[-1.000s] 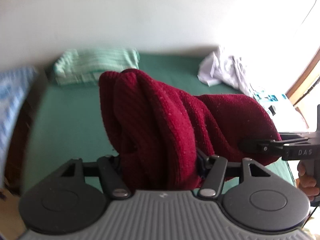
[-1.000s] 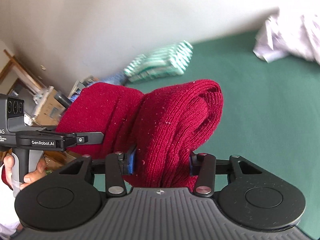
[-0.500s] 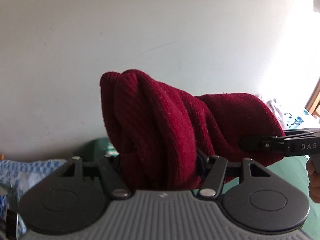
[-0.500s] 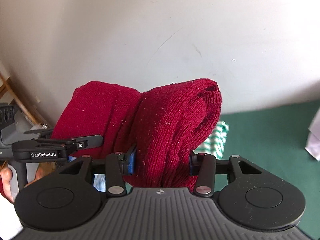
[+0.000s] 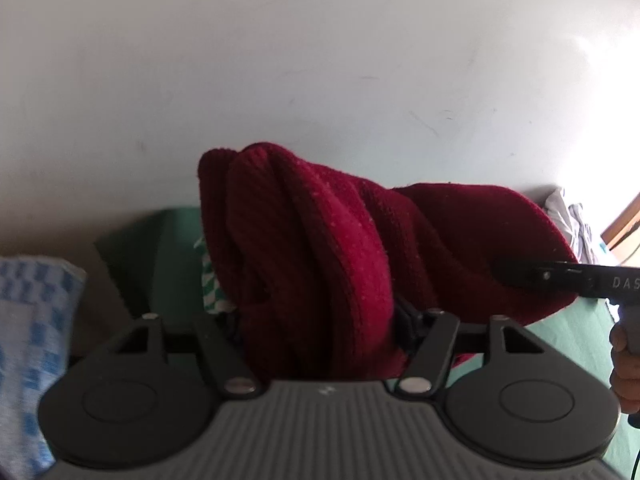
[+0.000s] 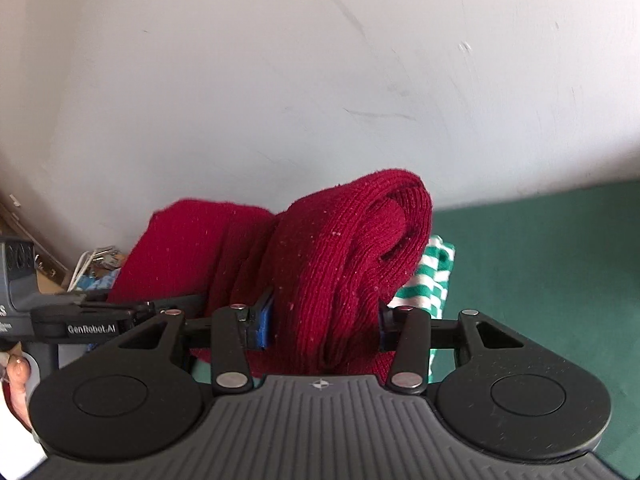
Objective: Fold clothes
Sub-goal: 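Lift the red sweater bundle with both grippers toward the striped shirt, then lower the red sweater onto the striped shirt and open both grippers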
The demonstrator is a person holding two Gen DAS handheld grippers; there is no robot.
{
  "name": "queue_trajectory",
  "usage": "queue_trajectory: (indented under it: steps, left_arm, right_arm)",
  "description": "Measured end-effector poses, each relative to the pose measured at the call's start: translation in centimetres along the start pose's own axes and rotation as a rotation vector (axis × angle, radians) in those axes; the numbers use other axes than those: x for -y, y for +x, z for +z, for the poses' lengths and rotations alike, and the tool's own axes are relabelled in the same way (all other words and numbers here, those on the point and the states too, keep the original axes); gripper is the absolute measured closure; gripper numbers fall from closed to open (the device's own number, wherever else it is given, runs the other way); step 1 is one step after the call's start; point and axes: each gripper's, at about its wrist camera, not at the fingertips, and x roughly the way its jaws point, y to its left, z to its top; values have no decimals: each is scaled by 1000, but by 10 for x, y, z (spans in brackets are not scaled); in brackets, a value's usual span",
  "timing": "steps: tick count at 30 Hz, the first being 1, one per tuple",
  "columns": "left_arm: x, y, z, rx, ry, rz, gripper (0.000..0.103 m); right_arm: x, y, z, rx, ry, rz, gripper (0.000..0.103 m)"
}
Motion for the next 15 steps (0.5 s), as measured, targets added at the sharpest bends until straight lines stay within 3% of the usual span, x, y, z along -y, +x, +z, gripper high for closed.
queue_trajectory:
  steps: [5,7,9,13,15]
  left_arm:
    - [-26,19,-19,-10,-85,-103,10]
    - [-30,18,-23,2,-93,-132,10]
    - [-33,8,-22,19,-94,-151,11]
    - [-31,-37,-23,83,-13,-119,18]
    - [-29,-68,-26,132,38,-79,17]
  right_arm:
    - [16,8,-15,16,24,-5,52]
    - [19,9,-18,43,42,-8,37]
    - [22,10,-20,70,59,-13,29]
    - [5,-18,-14,120,20,9,31]
    - [-3,-41,-16,158,-28,-49,31]
